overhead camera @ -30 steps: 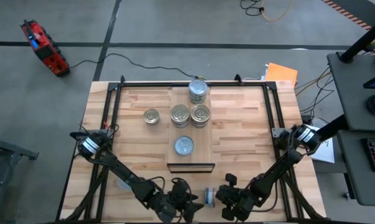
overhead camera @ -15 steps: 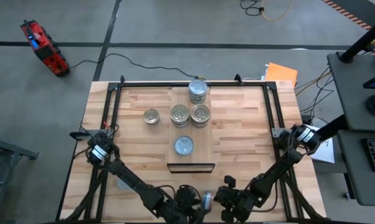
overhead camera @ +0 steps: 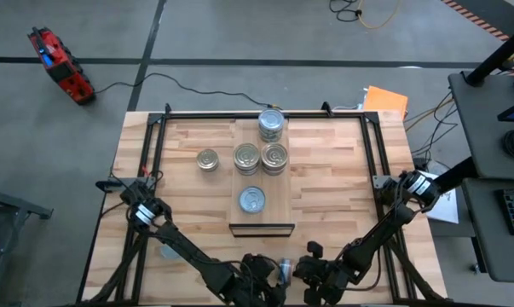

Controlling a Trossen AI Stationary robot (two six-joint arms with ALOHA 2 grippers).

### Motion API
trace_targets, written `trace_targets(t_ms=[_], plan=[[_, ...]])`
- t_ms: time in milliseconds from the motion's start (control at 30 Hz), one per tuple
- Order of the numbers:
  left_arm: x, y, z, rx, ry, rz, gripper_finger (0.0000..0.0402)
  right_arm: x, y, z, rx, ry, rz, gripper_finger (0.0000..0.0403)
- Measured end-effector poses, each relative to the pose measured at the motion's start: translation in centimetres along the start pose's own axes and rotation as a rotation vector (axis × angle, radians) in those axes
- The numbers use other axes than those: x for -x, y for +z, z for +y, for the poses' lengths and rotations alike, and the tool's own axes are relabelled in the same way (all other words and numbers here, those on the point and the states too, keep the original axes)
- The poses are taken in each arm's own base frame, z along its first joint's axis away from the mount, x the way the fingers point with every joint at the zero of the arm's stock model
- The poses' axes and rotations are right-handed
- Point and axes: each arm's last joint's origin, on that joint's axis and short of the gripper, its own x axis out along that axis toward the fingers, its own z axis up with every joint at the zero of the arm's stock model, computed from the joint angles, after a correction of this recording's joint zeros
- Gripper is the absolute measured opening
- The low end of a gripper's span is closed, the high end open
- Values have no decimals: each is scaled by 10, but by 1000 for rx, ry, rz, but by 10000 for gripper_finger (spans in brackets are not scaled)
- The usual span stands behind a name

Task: Stack canned seafood by type on shelf
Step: Stack the blue-pink tuna can on top of the blue-pink tuna can on the shelf aligned with the other blue-pink tuna can

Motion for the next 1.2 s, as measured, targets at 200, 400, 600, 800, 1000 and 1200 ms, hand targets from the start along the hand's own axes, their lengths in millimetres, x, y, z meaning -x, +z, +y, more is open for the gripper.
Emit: trace_targets(t_ms=[200, 400, 600, 800, 1000, 1200], plan=[[-3, -1, -3, -28, -3, -17, 332, 0, 0, 0, 13, 1, -1, 9], [-6, 0, -1, -53, 13, -63, 332, 0, 1, 1, 45, 6, -5, 9], [-8, 4, 0, -102, 31, -125, 332, -1, 3, 0, 65, 11, -15, 9], [-11, 9, 1, -109, 41, -130, 332, -3, 6, -2, 104, 7, -22, 9], [-14, 9, 5, -128, 57, -128, 332, -4, 9, -3, 135, 4, -27, 9], [-15, 10, 10, -143, 95, -137, 332, -5, 6, -5, 137, 0, -23, 9]])
